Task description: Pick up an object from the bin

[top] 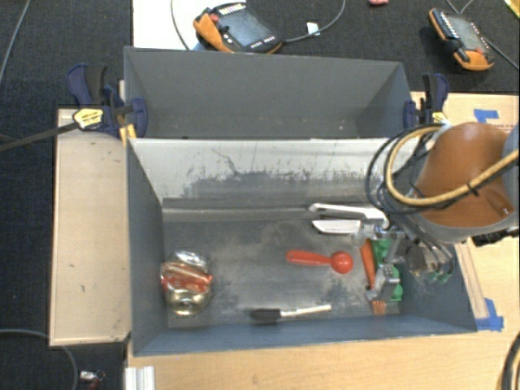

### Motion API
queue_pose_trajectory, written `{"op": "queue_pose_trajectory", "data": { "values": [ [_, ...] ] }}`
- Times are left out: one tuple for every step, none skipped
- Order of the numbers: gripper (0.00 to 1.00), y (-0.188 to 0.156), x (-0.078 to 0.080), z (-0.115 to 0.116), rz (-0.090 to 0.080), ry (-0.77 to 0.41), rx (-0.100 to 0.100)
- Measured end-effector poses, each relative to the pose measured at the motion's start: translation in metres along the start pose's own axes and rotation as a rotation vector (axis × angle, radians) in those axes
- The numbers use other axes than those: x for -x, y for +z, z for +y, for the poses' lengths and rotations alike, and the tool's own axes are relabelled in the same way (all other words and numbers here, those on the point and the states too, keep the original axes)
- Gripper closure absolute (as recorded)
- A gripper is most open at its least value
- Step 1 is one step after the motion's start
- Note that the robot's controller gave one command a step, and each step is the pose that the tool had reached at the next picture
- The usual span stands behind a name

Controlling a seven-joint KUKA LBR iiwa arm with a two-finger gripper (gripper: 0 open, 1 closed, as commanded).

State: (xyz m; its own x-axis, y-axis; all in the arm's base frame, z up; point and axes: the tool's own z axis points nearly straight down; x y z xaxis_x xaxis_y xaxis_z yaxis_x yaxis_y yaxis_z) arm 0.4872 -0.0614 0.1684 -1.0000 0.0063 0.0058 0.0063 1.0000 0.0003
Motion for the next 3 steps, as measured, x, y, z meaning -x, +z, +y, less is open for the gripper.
{"op": "queue_pose_trajectory", "data": {
  "values": [
    [0.00,-0.004,0.002,0.000,-0.009,-0.003,-0.001],
    [0.00,0.088,0.014,-0.026,-0.014,-0.038,-0.002],
    [1.00,0.094,0.045,0.015,-0.021,0.072,-0.001]
  ]
}}
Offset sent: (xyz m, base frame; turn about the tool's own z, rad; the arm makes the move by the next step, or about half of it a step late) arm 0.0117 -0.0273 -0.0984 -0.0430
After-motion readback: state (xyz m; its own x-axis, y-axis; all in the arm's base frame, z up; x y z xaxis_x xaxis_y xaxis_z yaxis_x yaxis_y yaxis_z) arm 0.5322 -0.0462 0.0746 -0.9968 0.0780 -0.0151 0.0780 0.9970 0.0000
